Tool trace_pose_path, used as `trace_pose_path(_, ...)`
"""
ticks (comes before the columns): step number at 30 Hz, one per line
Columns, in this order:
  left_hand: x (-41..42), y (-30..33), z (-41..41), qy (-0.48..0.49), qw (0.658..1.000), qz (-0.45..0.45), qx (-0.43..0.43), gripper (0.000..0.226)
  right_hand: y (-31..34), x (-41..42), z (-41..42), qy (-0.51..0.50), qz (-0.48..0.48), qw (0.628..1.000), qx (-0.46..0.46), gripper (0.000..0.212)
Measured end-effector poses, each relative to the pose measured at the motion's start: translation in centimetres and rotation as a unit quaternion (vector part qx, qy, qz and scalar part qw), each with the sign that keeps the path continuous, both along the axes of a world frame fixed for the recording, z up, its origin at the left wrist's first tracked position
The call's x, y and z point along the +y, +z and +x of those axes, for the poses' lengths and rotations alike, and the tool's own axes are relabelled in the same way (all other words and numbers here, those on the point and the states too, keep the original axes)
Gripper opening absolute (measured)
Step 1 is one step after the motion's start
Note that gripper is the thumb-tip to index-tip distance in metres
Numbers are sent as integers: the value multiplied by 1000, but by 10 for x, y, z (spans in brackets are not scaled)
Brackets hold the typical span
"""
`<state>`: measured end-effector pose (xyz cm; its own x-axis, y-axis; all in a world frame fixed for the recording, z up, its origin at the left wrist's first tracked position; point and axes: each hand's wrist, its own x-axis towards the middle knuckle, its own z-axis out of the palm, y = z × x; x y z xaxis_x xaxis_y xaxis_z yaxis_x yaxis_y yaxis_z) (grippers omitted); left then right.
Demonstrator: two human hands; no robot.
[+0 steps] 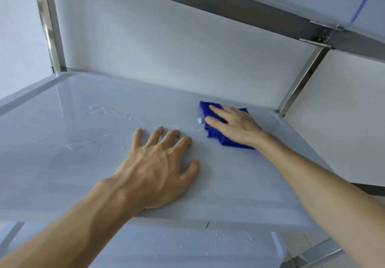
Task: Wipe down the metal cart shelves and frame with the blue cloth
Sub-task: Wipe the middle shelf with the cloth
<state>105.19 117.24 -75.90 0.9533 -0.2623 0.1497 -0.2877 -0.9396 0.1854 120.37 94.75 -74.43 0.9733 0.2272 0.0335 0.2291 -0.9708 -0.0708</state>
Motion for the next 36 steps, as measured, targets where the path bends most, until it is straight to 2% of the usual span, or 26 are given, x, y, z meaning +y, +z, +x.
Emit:
trace_pose_path(2, 1, -2, 1, 0, 1000, 6, -6, 71, -4, -9, -23, 72, 12, 997, 8, 76)
trace_pose_path(5, 2, -4, 1, -7, 1000, 8, -8, 71, 0, -49, -32, 68, 49, 996, -1, 71)
trace_pose_path(7, 2, -5, 2, -12, 1000, 7, -7, 70, 6, -81, -17, 19, 77, 997, -12, 69)
trace_pose_path(11, 2, -7, 4, -21, 1000, 11, -14, 67, 9, -120, 26, -159, 80, 984, -16, 54)
trace_pose_path(14, 0, -9, 3, -24, 999, 15, -20, 65, 6, -108, 58, -242, 57, 968, -18, 60)
trace_pose_path(16, -1, -9, 3, -23, 999, 14, -21, 65, 4, -76, 76, -263, 46, 964, -22, 70)
trace_pose_path(19, -1, -9, 4, -28, 999, 15, -13, 65, 1, -11, 84, -197, 10, 980, -22, 76)
trace_pose_path(22, 0, -8, 3, -29, 999, 15, -10, 64, -4, 43, 57, -14, -12, 999, -30, 68)
trace_pose_path(24, 2, -7, 3, -31, 999, 5, -8, 63, -5, 56, 24, 84, 3, 996, -20, 66)
trace_pose_path(27, 3, -3, 4, -37, 999, -21, -3, 60, -2, 34, -29, 149, 41, 988, 11, 61)
trace_pose_path(30, 14, 5, 8, -42, 996, -84, -1, 55, 3, -14, -57, 125, 66, 990, 6, 40)
trace_pose_path(32, 37, 12, 12, -26, 995, -88, -34, 53, 7, -42, -57, 73, 76, 994, 10, 43)
trace_pose_path(34, 68, 16, 15, 27, 997, -38, -64, 51, 6, -60, -44, 15, 80, 997, 9, 56)
trace_pose_path(36, 95, 16, 16, 91, 995, -12, -34, 54, 3, -65, -27, -48, 80, 996, -13, 57)
